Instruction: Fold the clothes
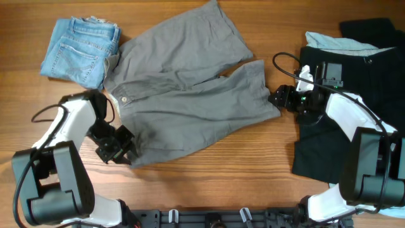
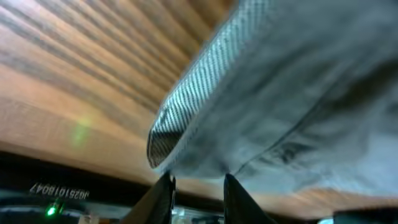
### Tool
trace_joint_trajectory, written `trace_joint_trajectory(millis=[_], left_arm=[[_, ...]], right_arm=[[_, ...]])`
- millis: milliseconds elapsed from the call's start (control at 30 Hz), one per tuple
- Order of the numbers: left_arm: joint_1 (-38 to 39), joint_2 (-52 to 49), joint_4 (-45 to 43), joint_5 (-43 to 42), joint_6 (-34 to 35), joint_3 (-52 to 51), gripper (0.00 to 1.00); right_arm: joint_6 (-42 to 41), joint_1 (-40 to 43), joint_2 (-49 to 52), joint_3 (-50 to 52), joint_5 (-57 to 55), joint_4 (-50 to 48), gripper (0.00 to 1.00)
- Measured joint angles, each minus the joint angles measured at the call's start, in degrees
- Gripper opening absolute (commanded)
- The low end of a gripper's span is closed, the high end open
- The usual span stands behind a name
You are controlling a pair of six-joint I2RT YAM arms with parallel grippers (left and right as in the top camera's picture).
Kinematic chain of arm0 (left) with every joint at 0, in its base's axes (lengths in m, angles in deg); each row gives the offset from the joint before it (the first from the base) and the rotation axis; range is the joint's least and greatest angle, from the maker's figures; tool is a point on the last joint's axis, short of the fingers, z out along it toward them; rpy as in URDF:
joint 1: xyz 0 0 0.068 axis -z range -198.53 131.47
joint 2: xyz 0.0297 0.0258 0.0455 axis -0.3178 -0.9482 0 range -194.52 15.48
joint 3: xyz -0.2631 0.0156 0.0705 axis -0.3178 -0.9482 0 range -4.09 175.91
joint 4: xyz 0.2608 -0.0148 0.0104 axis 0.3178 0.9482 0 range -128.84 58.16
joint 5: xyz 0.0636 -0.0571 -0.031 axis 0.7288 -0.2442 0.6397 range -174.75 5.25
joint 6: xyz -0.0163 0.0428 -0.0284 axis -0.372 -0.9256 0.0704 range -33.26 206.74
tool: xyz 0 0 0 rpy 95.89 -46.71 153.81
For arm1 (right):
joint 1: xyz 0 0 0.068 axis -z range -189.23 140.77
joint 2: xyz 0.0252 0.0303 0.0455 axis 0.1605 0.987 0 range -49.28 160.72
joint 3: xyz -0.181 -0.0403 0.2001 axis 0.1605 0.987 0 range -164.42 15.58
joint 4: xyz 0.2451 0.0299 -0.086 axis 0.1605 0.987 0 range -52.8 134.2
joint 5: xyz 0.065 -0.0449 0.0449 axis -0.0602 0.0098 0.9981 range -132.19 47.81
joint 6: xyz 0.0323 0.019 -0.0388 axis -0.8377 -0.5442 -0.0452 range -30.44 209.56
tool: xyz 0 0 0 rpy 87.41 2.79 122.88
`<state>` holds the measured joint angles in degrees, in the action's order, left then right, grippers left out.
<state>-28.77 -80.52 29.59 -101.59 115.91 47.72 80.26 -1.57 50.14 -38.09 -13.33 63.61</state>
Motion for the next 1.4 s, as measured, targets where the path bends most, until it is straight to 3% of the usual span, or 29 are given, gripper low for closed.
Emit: trace_joint_trajectory(millis=[167, 333, 500, 600, 633, 867, 900, 967, 1100, 1167, 1333, 1400], left_arm=[[0.0, 0.1, -7.4, 1.6, 4.6, -5.1, 0.45], [0.0, 1.7, -13.9, 2.0, 5.6, -8.6, 0.48], [-0.3, 3.8, -16.0, 1.5, 6.3, -11.0, 0.44], [-0.3, 4.0, -16.4, 1.2, 6.8, -11.1, 0.43], [-0.3, 4.0, -16.5, 1.2, 6.8, -11.1, 0.42], [-0.3, 4.0, -16.7, 1.0, 7.2, -11.2, 0.42], [-0.3, 4.1, -16.8, 1.0, 7.2, -11.3, 0.41], [-0.3, 4.2, -16.9, 1.0, 7.2, -11.4, 0.41], [-0.3, 4.2, -17.0, 1.0, 7.2, -11.4, 0.42], [-0.3, 4.2, -17.0, 1.0, 7.2, -11.4, 0.43], [-0.3, 4.2, -17.1, 0.9, 7.2, -11.4, 0.43], [-0.3, 4.2, -17.1, 0.9, 7.2, -11.4, 0.43]], right_arm=[[0.0, 0.0, 0.0, 0.0, 0.0, 0.2, 0.69], [1.0, 0.0, 0.0, 0.0, -0.2, 0.1, 0.72], [5.1, 0.0, 0.0, -0.1, -1.6, 2.1, 0.79], [6.4, 0.0, 0.0, -0.1, -3.4, 6.6, 0.71], [6.5, 0.0, 0.0, -0.1, -3.6, 7.1, 0.63], [2.8, -3.1, 0.8, 0.4, -5.8, 4.8, 0.34], [2.5, -3.1, 0.9, 0.6, -6.0, 1.8, 0.35], [2.0, -3.1, 0.9, 0.7, -5.8, -1.3, 0.56], [3.2, -3.1, 0.9, 0.7, -5.7, -5.9, 0.58], [5.4, -3.0, 0.9, 0.5, -0.9, -12.0, 0.57], [6.5, -5.3, 1.4, 0.5, 2.6, -13.4, 0.5], [6.4, -6.3, 2.9, 0.5, 2.4, -13.4, 0.32]])
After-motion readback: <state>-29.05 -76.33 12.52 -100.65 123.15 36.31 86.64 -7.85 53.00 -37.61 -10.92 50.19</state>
